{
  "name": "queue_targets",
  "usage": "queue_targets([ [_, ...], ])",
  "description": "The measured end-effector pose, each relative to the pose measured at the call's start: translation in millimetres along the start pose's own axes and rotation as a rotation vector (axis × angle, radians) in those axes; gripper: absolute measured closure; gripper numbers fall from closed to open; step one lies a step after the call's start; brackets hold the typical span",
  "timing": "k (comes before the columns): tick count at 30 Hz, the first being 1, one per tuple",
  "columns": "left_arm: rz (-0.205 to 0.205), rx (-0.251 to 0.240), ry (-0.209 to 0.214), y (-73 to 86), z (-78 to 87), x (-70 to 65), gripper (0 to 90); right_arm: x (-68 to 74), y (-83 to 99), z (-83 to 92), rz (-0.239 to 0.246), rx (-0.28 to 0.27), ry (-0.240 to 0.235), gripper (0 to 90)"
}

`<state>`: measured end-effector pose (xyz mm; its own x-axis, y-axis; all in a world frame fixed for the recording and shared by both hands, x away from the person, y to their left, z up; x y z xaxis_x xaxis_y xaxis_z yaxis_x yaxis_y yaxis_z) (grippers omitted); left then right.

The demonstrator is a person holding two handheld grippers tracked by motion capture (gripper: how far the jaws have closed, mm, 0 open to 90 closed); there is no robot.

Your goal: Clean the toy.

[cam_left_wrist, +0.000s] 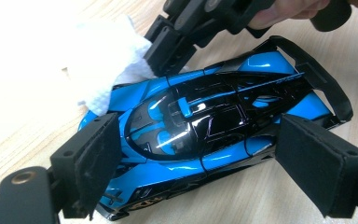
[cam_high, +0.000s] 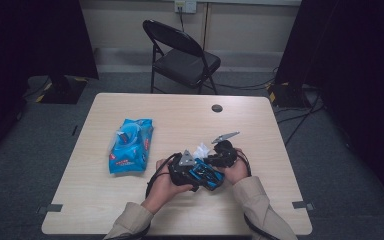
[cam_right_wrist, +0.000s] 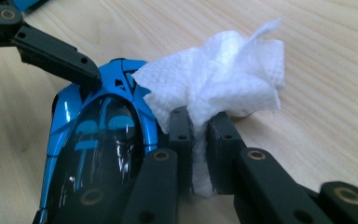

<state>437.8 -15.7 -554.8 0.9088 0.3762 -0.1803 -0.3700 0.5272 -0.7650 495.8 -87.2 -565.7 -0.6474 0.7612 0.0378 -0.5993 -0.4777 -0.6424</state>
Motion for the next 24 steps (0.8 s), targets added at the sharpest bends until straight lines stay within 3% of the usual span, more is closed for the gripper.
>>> queue_targets([
  [24,0.012,0.005,-0.015,-1.1,-1.4,-0.8,14.2,-11.9,27.8,26.7,-0.025,0.005,-0.016,82.1],
])
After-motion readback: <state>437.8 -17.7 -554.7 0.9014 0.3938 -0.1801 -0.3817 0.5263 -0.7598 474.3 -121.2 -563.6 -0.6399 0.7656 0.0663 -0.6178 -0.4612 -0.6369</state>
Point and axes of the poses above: each handheld gripper's, and its own axes: z roughly backward along the jaws, y roughly out of its underside, x roughly to its left, the point moved 10 cm from there along -z, roughly forward along the jaws, and after that the axes turned 13 degrees about y, right-handed, at the moved point
